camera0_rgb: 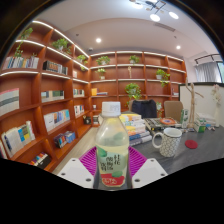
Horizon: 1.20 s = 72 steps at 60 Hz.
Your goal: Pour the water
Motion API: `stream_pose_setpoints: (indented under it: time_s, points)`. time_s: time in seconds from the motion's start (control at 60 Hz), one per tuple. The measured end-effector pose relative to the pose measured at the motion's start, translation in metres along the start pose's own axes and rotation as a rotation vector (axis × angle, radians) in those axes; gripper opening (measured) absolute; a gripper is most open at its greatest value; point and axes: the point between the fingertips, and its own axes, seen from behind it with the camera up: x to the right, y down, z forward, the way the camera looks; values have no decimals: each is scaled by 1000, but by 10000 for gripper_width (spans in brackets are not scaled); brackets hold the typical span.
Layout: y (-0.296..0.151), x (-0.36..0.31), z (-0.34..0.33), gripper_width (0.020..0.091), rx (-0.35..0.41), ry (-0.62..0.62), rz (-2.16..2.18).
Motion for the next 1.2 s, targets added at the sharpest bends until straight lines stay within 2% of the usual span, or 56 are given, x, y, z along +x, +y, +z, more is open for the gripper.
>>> stream_pose_setpoints:
  time_s: [0.25, 0.467, 0.7, 0.933, 1.067, 1.2]
  points:
    - [-3, 18, -3, 378, -15, 7, 103]
    - [-32, 66, 18, 377, 5, -24, 621]
    - [-71, 94, 46, 376, 101, -176, 1322]
    - [-90, 95, 61, 377, 70, -261, 1745]
    - [-105, 102, 61, 377, 94, -331, 1956]
    - [-106, 108, 62, 377, 116, -349, 2050]
